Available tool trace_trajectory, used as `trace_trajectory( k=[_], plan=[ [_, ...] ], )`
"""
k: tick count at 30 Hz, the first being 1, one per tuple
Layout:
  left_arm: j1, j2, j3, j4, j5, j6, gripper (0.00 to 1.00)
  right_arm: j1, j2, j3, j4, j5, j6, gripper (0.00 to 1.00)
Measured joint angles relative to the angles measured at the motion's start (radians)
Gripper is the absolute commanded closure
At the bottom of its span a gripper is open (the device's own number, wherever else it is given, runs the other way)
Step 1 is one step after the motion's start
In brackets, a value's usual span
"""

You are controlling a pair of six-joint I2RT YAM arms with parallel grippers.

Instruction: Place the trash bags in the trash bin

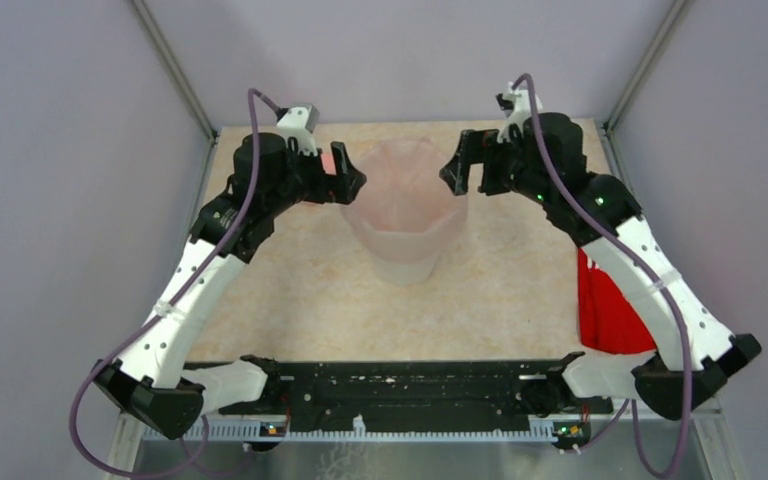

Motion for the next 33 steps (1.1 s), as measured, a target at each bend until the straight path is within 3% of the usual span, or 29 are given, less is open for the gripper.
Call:
trace_trajectory(
  k=[11, 21, 33],
  plan=[
    [0.0, -0.118, -0.014, -0.028, 0.0, 0.015, 0.02, 0.0, -0.297, -0.248, 0.165, 0.001, 0.021, 0.01],
    [0.0, -0.179, -0.061, -0.039, 0.005, 0.023, 0.02, 0.0, -0.401, -0.395, 0.254, 0.001, 0.053, 0.01],
    [0.0, -0.224, -0.111, -0.037, 0.005, 0.037, 0.02, 0.0, -0.455, -0.44, 0.291, 0.009, 0.056, 0.01]
  ],
)
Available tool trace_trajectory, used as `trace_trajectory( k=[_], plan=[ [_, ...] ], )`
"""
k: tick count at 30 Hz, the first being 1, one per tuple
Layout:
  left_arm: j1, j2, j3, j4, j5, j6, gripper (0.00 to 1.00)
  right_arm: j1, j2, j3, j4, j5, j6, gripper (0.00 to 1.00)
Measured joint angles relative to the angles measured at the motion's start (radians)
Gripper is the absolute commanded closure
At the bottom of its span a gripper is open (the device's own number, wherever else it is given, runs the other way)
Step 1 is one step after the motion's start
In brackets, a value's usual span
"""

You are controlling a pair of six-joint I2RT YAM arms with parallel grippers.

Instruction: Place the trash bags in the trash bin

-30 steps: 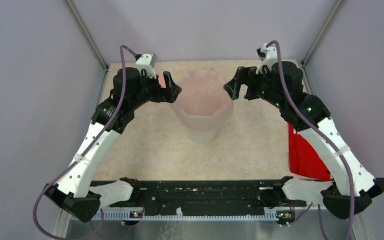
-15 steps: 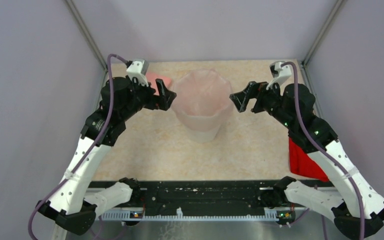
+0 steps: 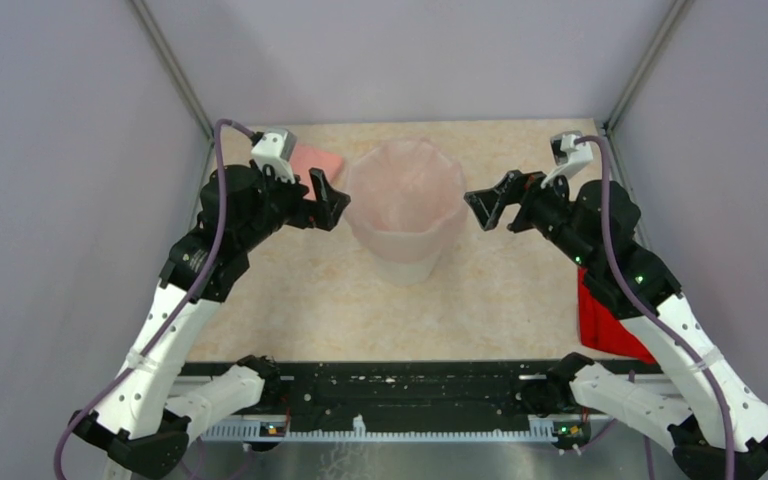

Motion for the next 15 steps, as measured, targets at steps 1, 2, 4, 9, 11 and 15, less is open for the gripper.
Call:
trace_trajectory(
  k=[1, 2, 4, 9, 11, 15],
  plan=[
    [0.0, -0.002, 0.0, 0.001, 0.0, 0.0, 0.02, 0.0, 0.0, -0.002, 0.002, 0.0, 0.0, 0.01],
    [0.0, -0.003, -0.002, 0.003, 0.001, 0.0, 0.02, 0.0, -0.001, -0.006, 0.006, 0.002, 0.0, 0.01],
    [0.0, -0.005, -0.006, 0.005, 0.003, 0.002, 0.02, 0.0, -0.001, -0.009, 0.006, 0.005, 0.0, 0.01],
    [0.0, -0.005, -0.016, 0.006, 0.003, 0.003, 0.02, 0.0, -0.002, -0.012, 0.011, 0.008, 0.0, 0.01],
    [0.0, -0.005, -0.016, 0.006, 0.003, 0.003, 0.02, 0.0, -0.002, -0.012, 0.014, 0.008, 0.0, 0.01],
    [0.0, -0.005, -0.017, 0.006, 0.005, 0.004, 0.01, 0.0, -0.003, -0.012, 0.022, 0.008, 0.0, 0.01]
  ],
)
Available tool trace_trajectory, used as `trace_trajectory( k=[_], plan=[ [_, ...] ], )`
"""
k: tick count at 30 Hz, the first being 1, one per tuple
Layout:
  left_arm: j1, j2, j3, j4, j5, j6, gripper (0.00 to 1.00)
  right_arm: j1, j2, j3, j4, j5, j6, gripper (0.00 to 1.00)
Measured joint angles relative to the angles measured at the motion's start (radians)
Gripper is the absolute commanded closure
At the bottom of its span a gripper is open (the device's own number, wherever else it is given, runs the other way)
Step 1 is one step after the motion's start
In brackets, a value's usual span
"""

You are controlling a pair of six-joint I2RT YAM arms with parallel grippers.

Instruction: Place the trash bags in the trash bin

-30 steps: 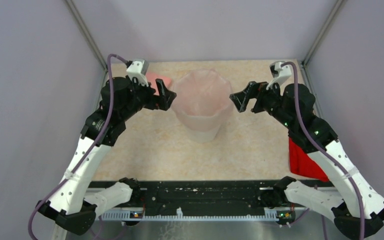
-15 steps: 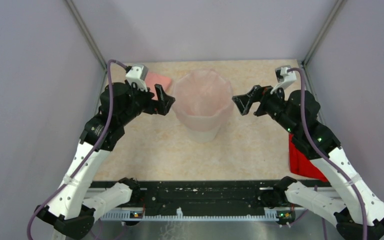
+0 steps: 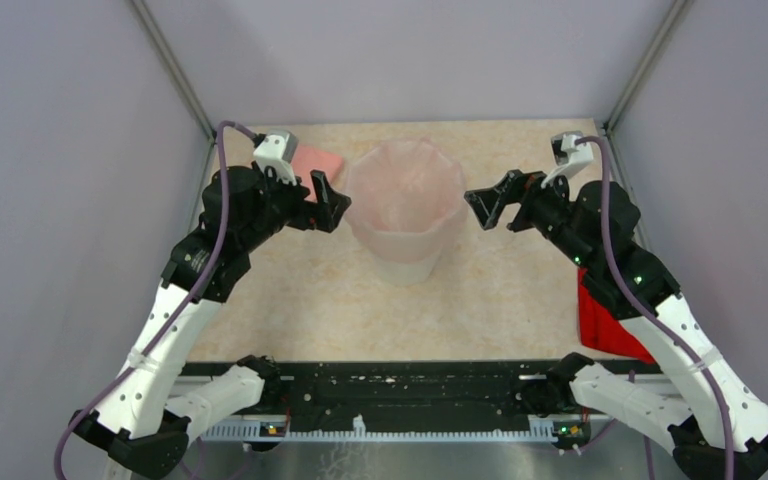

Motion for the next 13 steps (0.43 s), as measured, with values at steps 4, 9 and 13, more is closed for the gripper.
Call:
trace_trajectory(
  k=[4, 9, 13],
  plan=[
    [0.0, -0.002, -0.001, 0.0, 0.002, 0.0, 0.02, 0.0, -0.002, 0.0, 0.0, 0.0, 0.0, 0.01],
    [0.0, -0.008, -0.009, 0.0, 0.006, 0.0, 0.02, 0.0, -0.006, 0.0, 0.0, 0.0, 0.0, 0.01],
    [0.0, -0.008, -0.011, 0.0, 0.013, 0.0, 0.02, 0.0, -0.006, 0.0, -0.001, 0.001, 0.0, 0.01]
  ],
)
